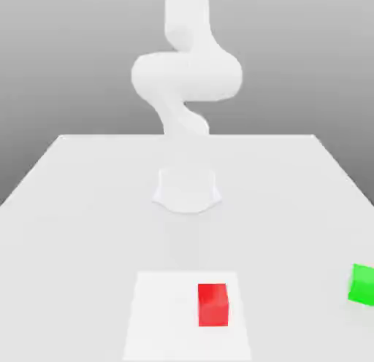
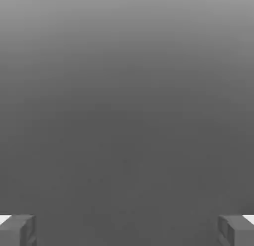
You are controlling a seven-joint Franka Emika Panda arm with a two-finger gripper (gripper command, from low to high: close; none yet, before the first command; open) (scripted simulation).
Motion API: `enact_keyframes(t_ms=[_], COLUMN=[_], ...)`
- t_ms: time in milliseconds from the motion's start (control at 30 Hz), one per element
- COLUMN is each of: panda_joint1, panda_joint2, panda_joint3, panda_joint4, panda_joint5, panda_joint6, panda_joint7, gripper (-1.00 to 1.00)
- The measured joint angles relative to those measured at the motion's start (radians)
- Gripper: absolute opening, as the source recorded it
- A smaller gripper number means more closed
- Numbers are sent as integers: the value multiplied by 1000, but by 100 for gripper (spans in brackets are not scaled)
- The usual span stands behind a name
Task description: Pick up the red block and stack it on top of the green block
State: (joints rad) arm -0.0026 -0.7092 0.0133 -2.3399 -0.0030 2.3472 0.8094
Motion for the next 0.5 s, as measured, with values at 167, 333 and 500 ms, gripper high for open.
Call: enact_keyframes(t_ms=[167, 333, 500], panda_joint1=[-4, -2, 5], panda_joint2=[188, 370, 551], panda_joint3=[26, 45, 58], panda_joint4=[-83, -162, -242], panda_joint5=[-9, -18, -25], panda_joint6=[99, 194, 288], panda_joint7=[23, 45, 64], gripper=[0, 0, 0])
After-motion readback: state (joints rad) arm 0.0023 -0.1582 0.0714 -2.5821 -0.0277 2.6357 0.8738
